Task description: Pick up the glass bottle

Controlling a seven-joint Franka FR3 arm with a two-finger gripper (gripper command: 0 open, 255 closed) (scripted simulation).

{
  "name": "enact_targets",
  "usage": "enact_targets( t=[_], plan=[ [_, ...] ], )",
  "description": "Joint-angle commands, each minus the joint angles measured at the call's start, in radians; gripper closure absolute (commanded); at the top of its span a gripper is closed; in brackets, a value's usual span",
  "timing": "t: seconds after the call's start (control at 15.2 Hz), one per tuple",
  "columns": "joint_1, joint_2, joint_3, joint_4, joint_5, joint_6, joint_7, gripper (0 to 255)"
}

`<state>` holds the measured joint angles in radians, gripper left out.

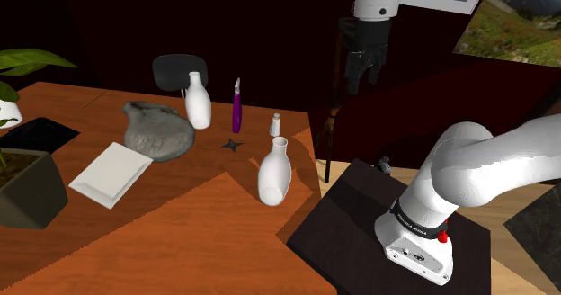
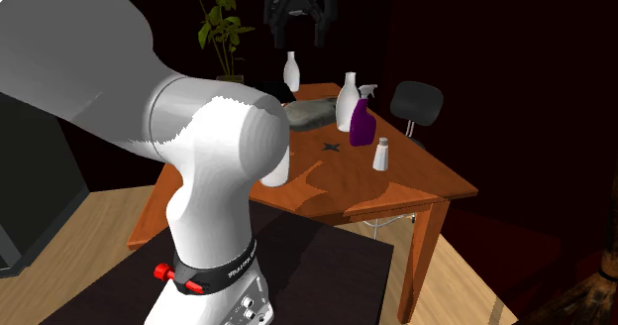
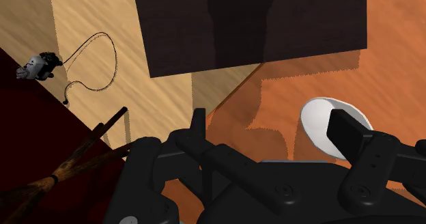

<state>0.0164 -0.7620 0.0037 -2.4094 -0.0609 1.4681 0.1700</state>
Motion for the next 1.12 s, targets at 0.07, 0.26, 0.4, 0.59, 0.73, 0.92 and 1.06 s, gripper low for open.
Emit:
enact_targets(
  t=[0.07,0.26,0.4,0.59,0.73,0.92,1.06],
  plan=[
    [0.006,0.017,0.010,-0.012,0.012,0.031,0.012,0],
    [0.025,0.074,0.039,-0.039,0.046,0.125,0.045,0],
    [0.038,0.119,0.059,-0.051,0.067,0.188,0.066,0],
    [0.056,0.195,0.089,-0.058,0.095,0.282,0.096,0],
    [0.068,0.250,0.109,-0.056,0.111,0.344,0.115,0],
    [0.083,0.341,0.138,-0.043,0.131,0.434,0.144,0],
    [0.093,0.405,0.157,-0.028,0.140,0.491,0.162,0]
  ],
)
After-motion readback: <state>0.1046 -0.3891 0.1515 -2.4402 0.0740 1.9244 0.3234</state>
